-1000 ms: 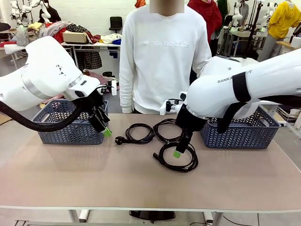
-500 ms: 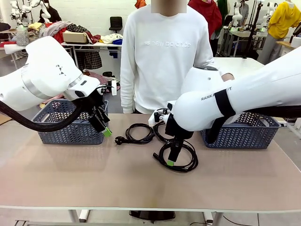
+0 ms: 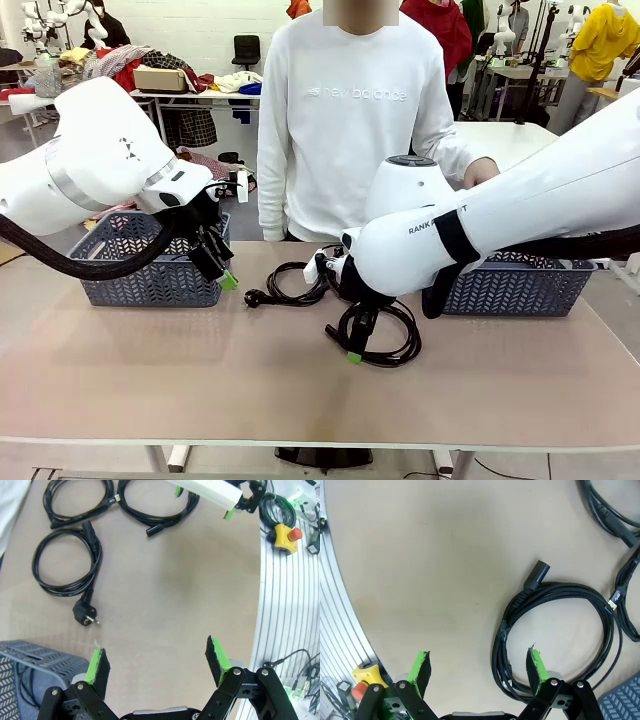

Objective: Organize the cables according to human instructions.
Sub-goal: Pick up a bundle of cables and place it in the basket indicated by the human.

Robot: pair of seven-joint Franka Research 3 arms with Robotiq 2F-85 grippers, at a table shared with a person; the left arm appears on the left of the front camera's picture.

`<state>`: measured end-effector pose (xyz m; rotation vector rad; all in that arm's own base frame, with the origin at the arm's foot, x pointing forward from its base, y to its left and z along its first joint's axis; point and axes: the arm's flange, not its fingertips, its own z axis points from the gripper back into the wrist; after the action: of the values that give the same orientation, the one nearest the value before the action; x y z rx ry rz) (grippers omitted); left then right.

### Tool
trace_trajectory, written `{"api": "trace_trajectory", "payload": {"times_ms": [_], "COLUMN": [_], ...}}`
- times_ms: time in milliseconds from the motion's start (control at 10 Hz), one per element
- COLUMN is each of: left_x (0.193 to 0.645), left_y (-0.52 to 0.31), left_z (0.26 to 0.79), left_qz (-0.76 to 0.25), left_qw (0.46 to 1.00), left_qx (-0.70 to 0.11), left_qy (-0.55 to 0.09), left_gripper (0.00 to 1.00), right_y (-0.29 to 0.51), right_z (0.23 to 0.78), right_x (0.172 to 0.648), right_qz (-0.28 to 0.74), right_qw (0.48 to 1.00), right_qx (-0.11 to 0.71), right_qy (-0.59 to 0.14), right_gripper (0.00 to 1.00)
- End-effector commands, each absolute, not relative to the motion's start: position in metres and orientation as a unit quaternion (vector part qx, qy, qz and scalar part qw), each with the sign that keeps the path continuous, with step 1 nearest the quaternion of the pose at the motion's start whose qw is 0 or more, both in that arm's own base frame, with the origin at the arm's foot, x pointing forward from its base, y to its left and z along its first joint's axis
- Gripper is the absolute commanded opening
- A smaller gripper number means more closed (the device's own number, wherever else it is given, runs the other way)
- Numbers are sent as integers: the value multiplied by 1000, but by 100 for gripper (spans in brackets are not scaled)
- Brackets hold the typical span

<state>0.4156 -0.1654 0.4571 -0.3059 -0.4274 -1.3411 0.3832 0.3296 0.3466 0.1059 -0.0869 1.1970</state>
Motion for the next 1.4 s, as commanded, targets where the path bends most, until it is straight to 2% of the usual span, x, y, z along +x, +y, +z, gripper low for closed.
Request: {"api": "trace_trajectory", "payload": {"times_ms": [0, 1300], "left_x": [417, 417], "left_y": [-164, -164], "left_z": [459, 459], "left_qz": [-614, -614], "left_qw": [752, 752], "left_qx": [-142, -142], "left_qy": [-195, -195], "left_gripper": [100, 100], "right_y": [337, 339], "right_z": [339, 310], "right_x": [392, 408], "right_qz": [550, 546], "right_qw": [833, 838], "right_qx": [42, 9], "right_qy": [-50, -23], "right_gripper": [100, 100]}}
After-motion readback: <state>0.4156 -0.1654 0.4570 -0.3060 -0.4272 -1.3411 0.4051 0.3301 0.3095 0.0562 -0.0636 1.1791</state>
